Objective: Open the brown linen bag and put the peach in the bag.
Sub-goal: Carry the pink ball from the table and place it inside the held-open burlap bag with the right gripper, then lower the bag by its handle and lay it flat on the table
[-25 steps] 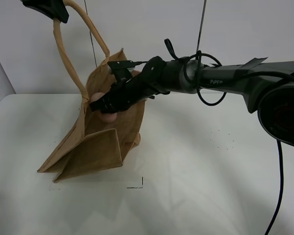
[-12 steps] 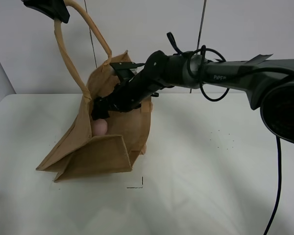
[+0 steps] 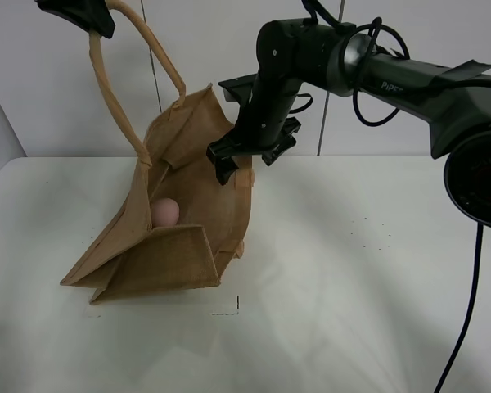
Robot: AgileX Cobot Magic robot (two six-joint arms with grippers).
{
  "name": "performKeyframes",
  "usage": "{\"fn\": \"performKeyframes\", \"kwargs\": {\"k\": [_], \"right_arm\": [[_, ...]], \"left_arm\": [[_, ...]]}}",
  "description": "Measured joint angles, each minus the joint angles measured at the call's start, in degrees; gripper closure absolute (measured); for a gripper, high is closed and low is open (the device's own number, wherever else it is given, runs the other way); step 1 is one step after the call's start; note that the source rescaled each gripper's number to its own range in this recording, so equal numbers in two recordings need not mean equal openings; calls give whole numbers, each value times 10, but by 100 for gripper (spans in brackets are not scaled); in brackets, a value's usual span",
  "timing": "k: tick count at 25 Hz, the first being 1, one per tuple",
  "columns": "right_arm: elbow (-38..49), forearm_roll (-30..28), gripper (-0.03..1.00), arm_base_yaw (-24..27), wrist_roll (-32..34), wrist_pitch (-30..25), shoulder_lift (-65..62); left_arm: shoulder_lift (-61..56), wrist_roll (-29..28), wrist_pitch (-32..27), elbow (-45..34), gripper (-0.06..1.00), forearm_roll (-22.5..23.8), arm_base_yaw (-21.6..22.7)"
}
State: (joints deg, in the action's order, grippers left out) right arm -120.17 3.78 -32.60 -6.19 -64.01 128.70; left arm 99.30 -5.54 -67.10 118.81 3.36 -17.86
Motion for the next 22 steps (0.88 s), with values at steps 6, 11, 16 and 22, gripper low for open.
{"fn": "performKeyframes", "kwargs": {"k": [6, 11, 16, 22], "right_arm": [[0, -12, -3, 50, 13, -38, 1], [0, -13, -3, 132, 13, -38, 1], [0, -19, -3, 235, 13, -38, 1], [0, -17, -3, 299, 17, -49, 1]], "left_arm": [[0, 0, 0, 0, 94, 0, 0], [0, 0, 0, 0, 94, 0, 0], [0, 0, 0, 0, 94, 0, 0], [0, 0, 0, 0, 94, 0, 0]]}}
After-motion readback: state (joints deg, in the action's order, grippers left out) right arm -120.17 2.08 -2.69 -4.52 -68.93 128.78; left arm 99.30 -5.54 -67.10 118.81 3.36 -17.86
